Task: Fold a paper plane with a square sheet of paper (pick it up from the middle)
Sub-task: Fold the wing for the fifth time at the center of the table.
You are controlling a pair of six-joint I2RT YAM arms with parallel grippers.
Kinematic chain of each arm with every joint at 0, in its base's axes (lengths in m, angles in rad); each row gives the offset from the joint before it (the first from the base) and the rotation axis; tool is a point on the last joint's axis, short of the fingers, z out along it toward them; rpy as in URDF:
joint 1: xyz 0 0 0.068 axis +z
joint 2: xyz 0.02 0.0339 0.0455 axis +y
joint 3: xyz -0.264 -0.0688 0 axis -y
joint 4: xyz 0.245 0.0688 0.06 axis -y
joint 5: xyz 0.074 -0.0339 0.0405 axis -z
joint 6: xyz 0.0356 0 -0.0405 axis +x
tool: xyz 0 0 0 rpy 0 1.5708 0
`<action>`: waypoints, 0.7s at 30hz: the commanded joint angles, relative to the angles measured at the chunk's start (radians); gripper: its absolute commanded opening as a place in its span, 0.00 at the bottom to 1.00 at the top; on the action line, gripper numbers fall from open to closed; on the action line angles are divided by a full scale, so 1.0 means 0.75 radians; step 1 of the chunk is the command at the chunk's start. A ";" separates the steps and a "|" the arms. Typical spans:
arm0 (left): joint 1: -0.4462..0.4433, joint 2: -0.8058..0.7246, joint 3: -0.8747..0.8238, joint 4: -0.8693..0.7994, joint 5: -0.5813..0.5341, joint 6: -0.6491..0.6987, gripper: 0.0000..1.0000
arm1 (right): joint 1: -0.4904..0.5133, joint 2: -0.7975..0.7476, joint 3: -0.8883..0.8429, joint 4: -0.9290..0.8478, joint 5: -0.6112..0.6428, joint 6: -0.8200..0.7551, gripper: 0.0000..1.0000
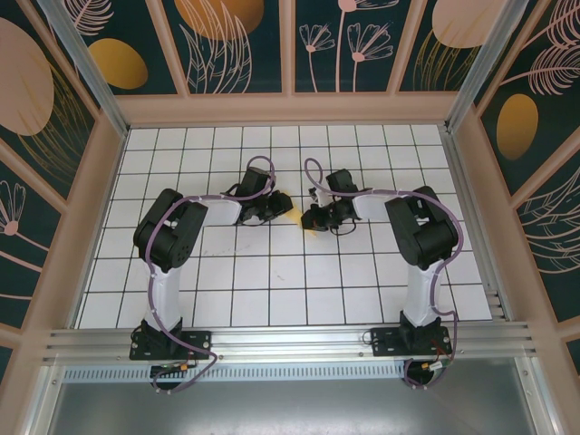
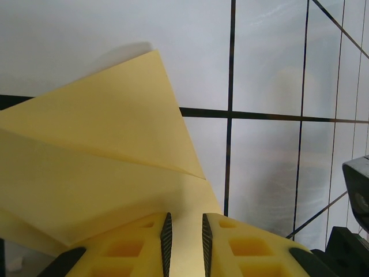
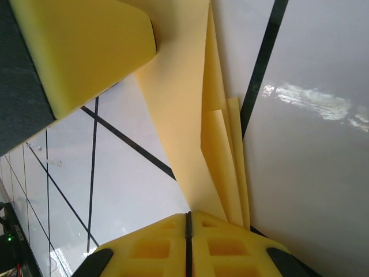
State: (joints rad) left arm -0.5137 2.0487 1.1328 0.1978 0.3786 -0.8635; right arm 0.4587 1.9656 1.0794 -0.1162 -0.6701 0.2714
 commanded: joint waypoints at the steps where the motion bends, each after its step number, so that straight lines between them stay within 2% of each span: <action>1: 0.016 0.002 -0.008 -0.028 -0.060 0.063 0.25 | -0.016 0.038 -0.030 -0.013 0.050 0.018 0.07; 9: 0.012 -0.144 -0.170 0.297 0.144 0.084 0.30 | -0.022 0.064 -0.055 0.009 0.040 0.049 0.07; 21: -0.041 -0.054 -0.183 0.337 0.217 0.057 0.29 | -0.018 0.090 -0.053 -0.020 0.063 0.046 0.07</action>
State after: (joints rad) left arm -0.5308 1.9785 0.9909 0.4194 0.5083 -0.8230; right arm 0.4488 1.9732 1.0649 -0.0856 -0.6903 0.3023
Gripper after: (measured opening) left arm 0.296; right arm 0.072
